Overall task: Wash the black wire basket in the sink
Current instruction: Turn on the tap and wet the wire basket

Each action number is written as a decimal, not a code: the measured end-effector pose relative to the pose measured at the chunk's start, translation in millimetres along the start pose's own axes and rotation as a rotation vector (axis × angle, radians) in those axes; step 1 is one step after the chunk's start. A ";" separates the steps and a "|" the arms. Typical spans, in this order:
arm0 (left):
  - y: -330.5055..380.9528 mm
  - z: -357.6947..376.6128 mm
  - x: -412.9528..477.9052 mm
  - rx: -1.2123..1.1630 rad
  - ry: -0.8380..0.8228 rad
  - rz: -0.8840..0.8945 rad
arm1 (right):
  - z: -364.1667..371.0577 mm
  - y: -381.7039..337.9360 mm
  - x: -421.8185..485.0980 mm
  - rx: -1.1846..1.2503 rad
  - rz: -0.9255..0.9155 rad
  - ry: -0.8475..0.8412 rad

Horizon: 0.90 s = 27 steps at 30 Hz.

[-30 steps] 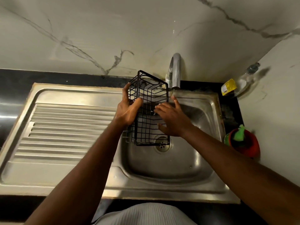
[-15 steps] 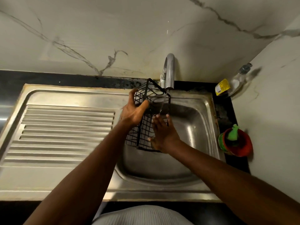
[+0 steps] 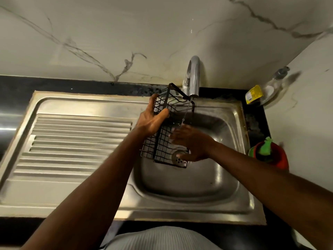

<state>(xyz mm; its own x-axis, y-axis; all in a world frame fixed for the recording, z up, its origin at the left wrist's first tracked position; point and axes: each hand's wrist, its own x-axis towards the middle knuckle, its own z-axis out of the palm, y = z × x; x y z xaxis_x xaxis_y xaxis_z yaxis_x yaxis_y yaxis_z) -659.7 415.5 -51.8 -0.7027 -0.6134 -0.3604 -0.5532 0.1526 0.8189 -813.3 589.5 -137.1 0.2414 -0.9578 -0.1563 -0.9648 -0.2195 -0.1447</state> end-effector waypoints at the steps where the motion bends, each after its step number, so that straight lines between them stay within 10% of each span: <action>1: -1.5 -0.4 -2.0 -0.002 -0.023 -0.015 | -4.7 7.6 3.2 -0.019 0.093 0.030; 11: 1.8 6.1 2.8 0.007 0.088 0.100 | -18.7 2.9 21.1 -0.171 0.579 -0.106; 18: -3.9 6.6 0.1 -0.034 0.117 0.054 | 1.3 -71.4 -16.2 0.317 0.297 -0.165; 22: -17.6 19.3 -3.8 -0.245 0.167 -0.051 | 10.6 -68.7 -37.8 0.782 0.563 0.471; 27: -32.7 39.1 -8.8 -0.369 0.163 -0.076 | 27.2 -88.0 -33.3 0.539 1.035 0.955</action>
<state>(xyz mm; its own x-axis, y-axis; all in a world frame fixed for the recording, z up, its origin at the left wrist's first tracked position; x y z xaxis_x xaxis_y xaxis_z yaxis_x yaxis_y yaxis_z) -652.9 446.2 -92.9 -0.5695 -0.7315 -0.3750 -0.3827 -0.1678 0.9085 -733.6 645.8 -145.8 -0.8635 -0.4467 0.2343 -0.4578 0.4988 -0.7359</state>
